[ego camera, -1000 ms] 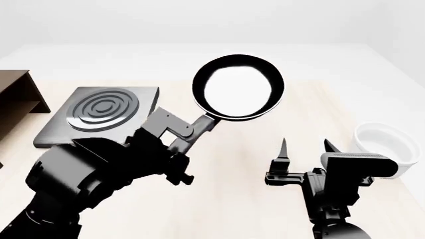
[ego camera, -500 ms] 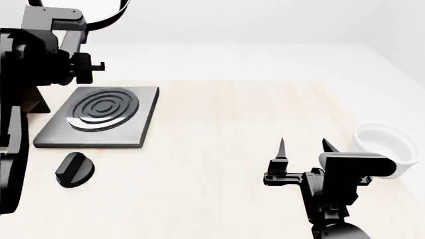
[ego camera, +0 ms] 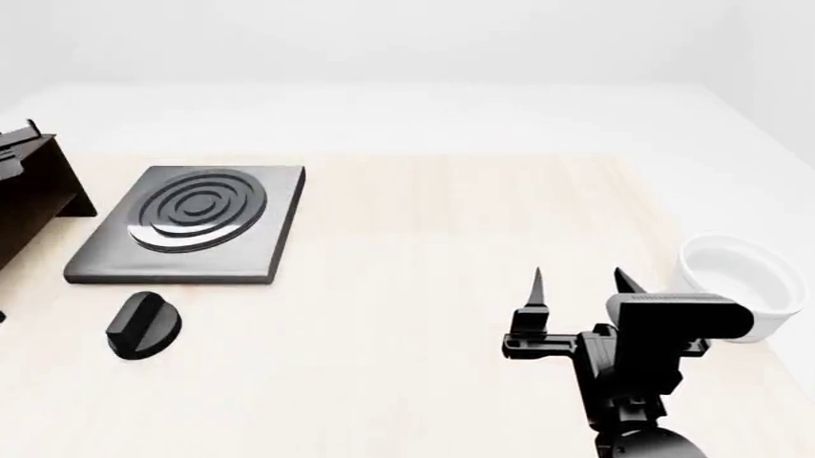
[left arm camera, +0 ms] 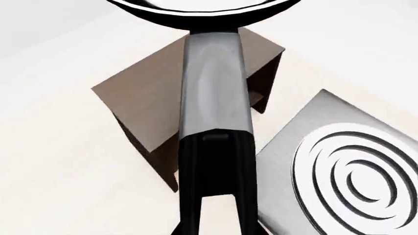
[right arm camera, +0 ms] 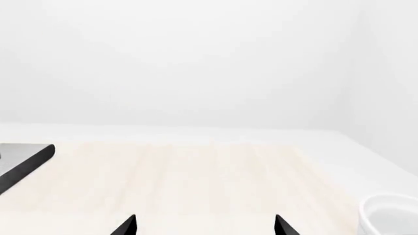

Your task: Put the frying pan on top of the cabinet.

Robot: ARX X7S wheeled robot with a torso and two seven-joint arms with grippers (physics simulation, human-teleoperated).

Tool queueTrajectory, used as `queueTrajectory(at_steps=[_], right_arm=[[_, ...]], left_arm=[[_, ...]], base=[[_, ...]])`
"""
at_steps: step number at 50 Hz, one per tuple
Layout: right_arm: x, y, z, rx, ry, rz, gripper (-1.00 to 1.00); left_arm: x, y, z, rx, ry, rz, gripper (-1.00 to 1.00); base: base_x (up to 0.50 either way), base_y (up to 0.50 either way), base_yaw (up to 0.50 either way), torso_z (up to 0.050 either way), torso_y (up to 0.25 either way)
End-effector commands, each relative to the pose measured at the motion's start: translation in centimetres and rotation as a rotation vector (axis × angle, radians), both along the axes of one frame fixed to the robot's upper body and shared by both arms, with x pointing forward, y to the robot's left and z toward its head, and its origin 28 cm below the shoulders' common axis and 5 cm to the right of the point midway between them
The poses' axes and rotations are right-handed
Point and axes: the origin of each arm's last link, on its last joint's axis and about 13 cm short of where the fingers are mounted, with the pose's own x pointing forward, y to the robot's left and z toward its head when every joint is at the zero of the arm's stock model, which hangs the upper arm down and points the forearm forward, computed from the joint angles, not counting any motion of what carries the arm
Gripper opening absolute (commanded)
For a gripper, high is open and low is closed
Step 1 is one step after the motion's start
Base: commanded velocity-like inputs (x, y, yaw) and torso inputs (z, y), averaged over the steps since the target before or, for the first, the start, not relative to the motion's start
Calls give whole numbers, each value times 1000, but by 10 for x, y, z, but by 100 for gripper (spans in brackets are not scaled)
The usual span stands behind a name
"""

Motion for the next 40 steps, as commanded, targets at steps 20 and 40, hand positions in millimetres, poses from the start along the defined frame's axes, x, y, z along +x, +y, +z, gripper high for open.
queueTrajectory(at_steps=[20,40], right_arm=[[-1,1,-2,4,9,4,100],[-2,3,-2,3,8,12,100]], left_arm=[[-9,18,13,19,-52,127,-100],[-10,20,11,25,-44,156,-100]], base=[[0,0,-1,0,-49],[0,0,0,0,-93]])
